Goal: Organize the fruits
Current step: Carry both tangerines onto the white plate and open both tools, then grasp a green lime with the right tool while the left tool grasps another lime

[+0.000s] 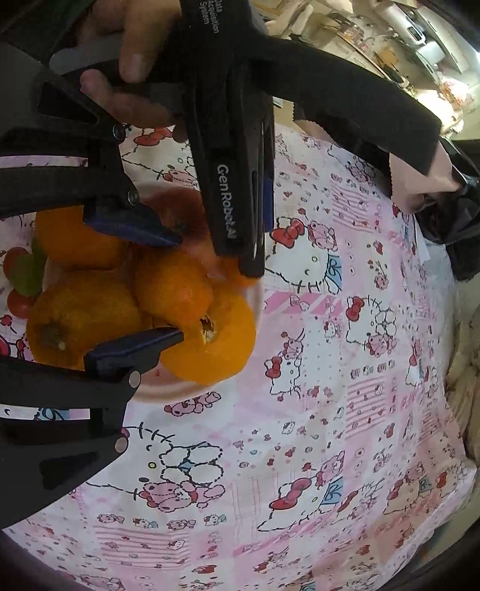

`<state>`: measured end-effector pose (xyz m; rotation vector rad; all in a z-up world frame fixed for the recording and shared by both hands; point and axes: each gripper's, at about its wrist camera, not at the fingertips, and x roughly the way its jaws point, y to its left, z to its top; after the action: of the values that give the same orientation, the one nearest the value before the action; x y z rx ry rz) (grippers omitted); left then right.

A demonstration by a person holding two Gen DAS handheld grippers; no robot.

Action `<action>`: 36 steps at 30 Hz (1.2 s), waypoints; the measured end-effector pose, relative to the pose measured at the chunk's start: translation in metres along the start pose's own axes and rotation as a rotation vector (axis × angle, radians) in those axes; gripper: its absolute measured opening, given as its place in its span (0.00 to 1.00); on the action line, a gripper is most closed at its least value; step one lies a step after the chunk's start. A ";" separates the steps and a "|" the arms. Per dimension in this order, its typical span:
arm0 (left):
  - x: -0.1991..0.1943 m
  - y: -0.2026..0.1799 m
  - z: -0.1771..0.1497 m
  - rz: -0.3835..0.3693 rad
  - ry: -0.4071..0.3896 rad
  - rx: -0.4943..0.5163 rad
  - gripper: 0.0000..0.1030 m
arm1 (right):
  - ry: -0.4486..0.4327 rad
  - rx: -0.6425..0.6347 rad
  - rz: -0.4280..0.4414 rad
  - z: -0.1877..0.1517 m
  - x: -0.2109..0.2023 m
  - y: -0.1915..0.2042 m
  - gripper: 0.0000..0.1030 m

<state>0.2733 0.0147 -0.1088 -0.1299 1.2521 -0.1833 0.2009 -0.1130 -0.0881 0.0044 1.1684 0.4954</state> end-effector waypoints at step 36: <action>-0.130 0.030 -0.081 0.036 -0.192 -0.145 0.73 | -0.227 0.483 0.054 -0.059 -0.117 -0.092 0.82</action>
<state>0.1592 0.0710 -0.0192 -0.2442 1.0751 -0.0469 0.1478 -0.2535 -0.0328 0.4976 1.0411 0.2421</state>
